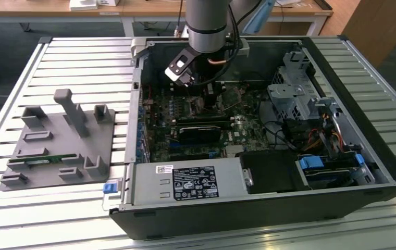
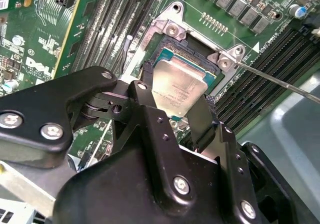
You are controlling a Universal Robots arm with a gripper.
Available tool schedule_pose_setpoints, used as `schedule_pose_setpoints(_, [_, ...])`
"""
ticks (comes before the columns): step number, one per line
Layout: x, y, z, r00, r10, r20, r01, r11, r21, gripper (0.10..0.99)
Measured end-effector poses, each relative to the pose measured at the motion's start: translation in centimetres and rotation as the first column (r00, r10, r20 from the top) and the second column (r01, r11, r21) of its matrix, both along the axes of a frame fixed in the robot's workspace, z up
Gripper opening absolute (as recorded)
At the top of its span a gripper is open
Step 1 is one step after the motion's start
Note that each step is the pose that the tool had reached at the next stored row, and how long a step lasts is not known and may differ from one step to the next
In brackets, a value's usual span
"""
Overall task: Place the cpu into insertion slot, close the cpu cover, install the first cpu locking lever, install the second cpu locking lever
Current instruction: 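Place the cpu into insertion slot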
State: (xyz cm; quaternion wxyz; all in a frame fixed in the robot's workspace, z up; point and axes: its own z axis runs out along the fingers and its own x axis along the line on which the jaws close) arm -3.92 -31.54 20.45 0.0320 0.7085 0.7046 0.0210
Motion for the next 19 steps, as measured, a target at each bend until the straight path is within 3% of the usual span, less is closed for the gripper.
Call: schedule_pose_setpoints(19, [-0.04, -0.01, -0.56, 0.9999, 0.013, 0.0001, -0.013, 0.9999, 0.000, 0.525])
